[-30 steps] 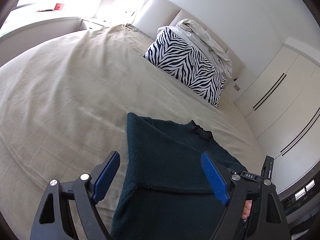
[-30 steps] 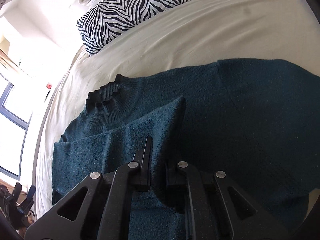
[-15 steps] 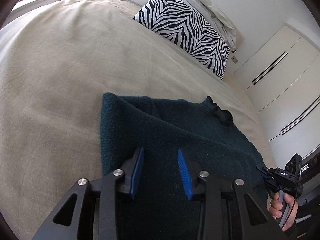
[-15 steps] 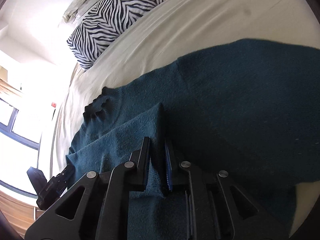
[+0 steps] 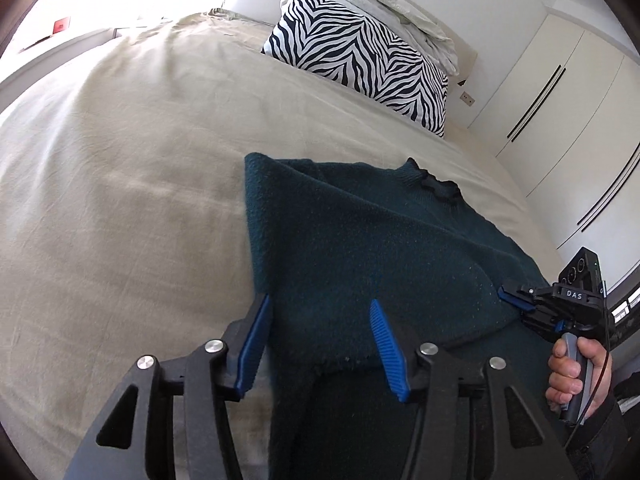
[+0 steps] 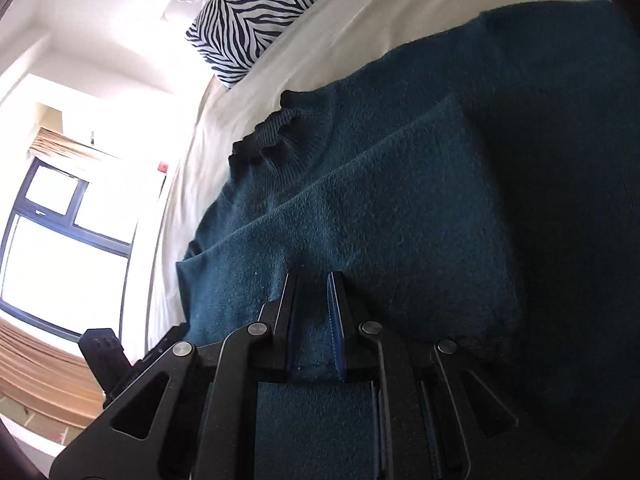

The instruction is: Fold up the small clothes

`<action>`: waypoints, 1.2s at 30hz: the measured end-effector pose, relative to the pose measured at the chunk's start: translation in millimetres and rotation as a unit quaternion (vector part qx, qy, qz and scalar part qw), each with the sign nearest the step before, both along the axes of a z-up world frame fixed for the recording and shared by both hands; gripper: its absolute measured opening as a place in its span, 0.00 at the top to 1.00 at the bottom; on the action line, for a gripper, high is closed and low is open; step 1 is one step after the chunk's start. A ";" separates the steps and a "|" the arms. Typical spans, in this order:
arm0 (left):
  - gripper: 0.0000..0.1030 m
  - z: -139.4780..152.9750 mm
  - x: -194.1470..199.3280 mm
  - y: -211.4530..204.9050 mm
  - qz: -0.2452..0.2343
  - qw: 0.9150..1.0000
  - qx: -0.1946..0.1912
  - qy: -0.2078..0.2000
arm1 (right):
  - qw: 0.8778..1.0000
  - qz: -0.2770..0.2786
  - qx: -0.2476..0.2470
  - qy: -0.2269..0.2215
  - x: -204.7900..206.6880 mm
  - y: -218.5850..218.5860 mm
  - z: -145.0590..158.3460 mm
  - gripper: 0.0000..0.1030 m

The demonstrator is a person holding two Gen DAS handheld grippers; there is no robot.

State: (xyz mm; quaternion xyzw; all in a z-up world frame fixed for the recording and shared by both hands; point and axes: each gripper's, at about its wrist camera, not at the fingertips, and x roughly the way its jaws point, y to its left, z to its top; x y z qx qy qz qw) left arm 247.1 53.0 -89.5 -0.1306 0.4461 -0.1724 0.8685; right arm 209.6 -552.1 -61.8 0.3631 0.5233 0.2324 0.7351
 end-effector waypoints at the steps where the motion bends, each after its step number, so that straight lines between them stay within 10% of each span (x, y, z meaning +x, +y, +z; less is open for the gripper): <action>1: 0.39 1.8 -5.4 3.1 -0.002 1.000 -0.004 0.000 | 1.000 -0.006 0.012 0.000 -5.1 -6.2 0.6 0.87; 5: 0.39 24.3 -32.9 6.4 -0.002 1.000 0.005 -0.023 | 0.999 -0.020 -0.019 -0.017 -34.1 -33.4 16.3 0.84; 10: 0.24 62.6 -67.8 -5.6 -0.013 0.997 -0.018 -0.074 | 0.991 -0.120 -0.025 -0.061 -87.1 -116.8 48.7 0.38; 13: 0.22 67.1 -76.3 -27.9 -0.036 0.997 -0.026 -0.070 | 0.974 -0.215 -0.039 -0.063 -123.6 -189.8 55.3 0.38; 21: 0.22 45.5 -89.6 -88.6 -0.072 0.996 -0.053 -0.009 | 0.877 -0.478 0.034 0.023 -230.4 -354.3 16.3 0.40; 26: 0.22 41.5 -86.4 -106.2 -0.076 0.995 -0.070 0.011 | 0.845 -0.532 0.054 0.009 -219.8 -406.8 3.0 0.45; 30: 0.22 36.1 -78.8 -109.6 -0.069 0.993 -0.084 0.035 | 0.854 -0.519 -0.005 0.031 -186.0 -429.1 0.2 0.90; 36: 0.22 31.0 -65.1 -109.7 -0.062 0.989 -0.125 0.057 | 0.917 -0.351 -0.177 -0.070 -111.1 -326.9 82.8 0.93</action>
